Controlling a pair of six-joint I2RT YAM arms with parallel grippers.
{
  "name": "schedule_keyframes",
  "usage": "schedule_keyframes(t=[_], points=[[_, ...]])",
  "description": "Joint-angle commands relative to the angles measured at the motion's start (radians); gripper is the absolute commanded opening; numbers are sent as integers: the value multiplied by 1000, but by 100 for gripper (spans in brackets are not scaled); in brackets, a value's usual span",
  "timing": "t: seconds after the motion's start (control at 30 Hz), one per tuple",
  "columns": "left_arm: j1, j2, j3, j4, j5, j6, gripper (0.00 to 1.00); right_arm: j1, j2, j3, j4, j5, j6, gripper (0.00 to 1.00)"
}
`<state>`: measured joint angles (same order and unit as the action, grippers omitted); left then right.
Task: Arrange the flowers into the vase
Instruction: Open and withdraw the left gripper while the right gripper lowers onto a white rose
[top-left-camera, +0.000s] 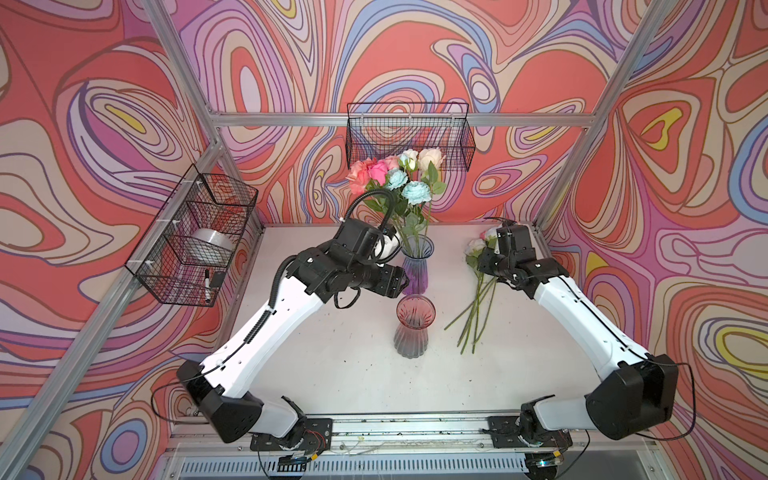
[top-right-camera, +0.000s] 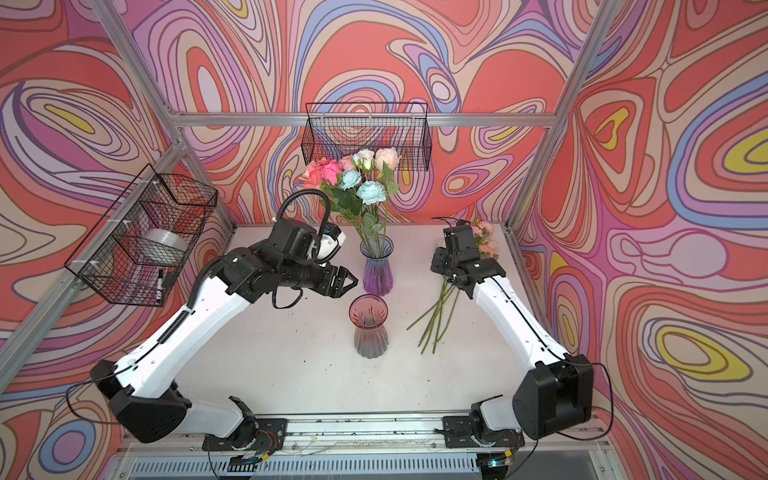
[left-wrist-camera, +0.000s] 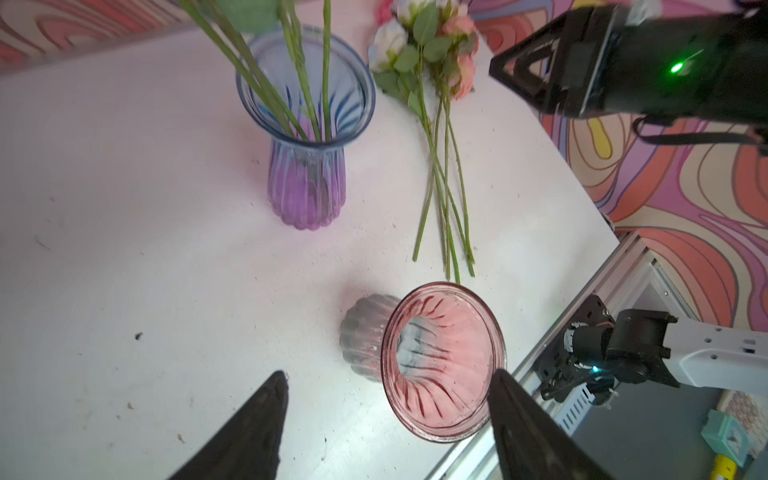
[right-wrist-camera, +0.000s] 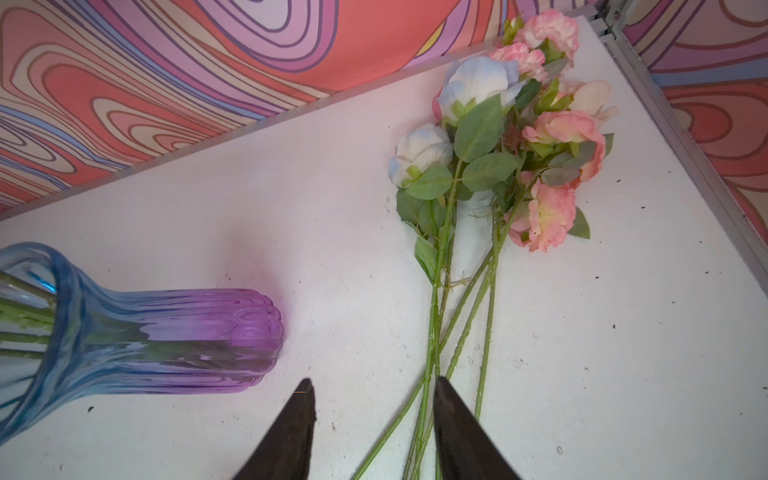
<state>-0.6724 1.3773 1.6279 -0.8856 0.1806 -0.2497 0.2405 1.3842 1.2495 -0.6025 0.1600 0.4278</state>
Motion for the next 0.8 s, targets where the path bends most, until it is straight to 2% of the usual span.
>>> schedule_keyframes(t=[0.0,0.03,0.13,0.17,0.23,0.37,0.47,0.6,0.77], points=[[7,-180,-146,208,-199,50,78,-6,-12,-54,78,26,-44,39],[12,-235,-223,296,-277,48,81,-6,1,-62,91,15,-64,34],[26,-351,-448,538,-569,42,88,-10,93,-23,46,95,-41,18],[37,-362,-490,578,-639,34,88,-12,133,-3,31,102,-42,12],[61,-362,-534,613,-697,17,88,-27,207,26,27,89,-42,10],[126,-360,-586,614,-611,-45,88,-96,356,98,19,16,-14,16],[163,-362,-621,629,-530,-114,86,-152,450,145,13,-4,9,16],[168,-342,-612,576,-452,-171,84,-203,515,184,60,-102,-2,19],[169,-319,-614,578,-410,-178,83,-208,571,246,79,-119,7,24]])
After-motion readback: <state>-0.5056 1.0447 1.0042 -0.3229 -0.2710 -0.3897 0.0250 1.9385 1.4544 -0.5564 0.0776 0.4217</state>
